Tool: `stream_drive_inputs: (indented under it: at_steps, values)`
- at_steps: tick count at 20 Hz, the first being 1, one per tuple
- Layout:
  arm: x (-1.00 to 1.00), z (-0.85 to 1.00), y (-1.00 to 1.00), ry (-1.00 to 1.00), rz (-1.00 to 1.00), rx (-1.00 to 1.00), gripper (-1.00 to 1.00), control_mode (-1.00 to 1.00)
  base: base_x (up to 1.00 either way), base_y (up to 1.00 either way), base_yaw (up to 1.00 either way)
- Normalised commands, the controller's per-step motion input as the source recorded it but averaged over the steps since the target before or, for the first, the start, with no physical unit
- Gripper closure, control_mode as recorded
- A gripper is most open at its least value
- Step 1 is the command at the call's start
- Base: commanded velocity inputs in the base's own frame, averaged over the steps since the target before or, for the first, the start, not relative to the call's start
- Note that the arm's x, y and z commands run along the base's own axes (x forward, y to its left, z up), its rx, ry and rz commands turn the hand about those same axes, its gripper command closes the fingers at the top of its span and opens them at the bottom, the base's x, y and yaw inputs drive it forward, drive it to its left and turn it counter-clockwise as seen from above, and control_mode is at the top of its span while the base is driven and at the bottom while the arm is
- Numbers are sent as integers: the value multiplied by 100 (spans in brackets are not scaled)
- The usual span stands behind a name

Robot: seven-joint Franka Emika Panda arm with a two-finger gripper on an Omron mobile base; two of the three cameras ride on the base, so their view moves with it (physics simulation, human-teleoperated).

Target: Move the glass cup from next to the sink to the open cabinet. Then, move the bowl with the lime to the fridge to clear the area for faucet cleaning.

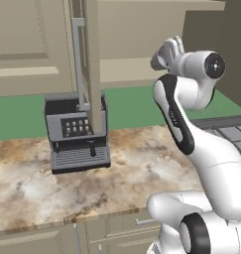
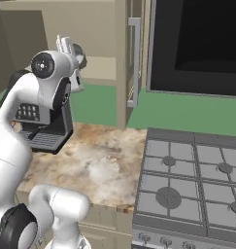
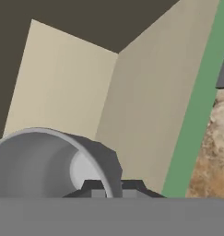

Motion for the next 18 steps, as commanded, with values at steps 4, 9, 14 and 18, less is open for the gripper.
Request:
stream_drive_inputs:
  at_steps: [4, 9, 14, 18]
  values:
    - [58, 4, 9, 24, 0, 0, 100, -100, 0, 0, 0]
    - [5, 0, 3, 3, 0, 0, 100, -100, 0, 0, 0]
    - [17, -18, 1, 9, 0, -1, 100, -100, 0, 0, 0]
    - [22, -32, 4, 13, 0, -2, 100, -100, 0, 0, 0]
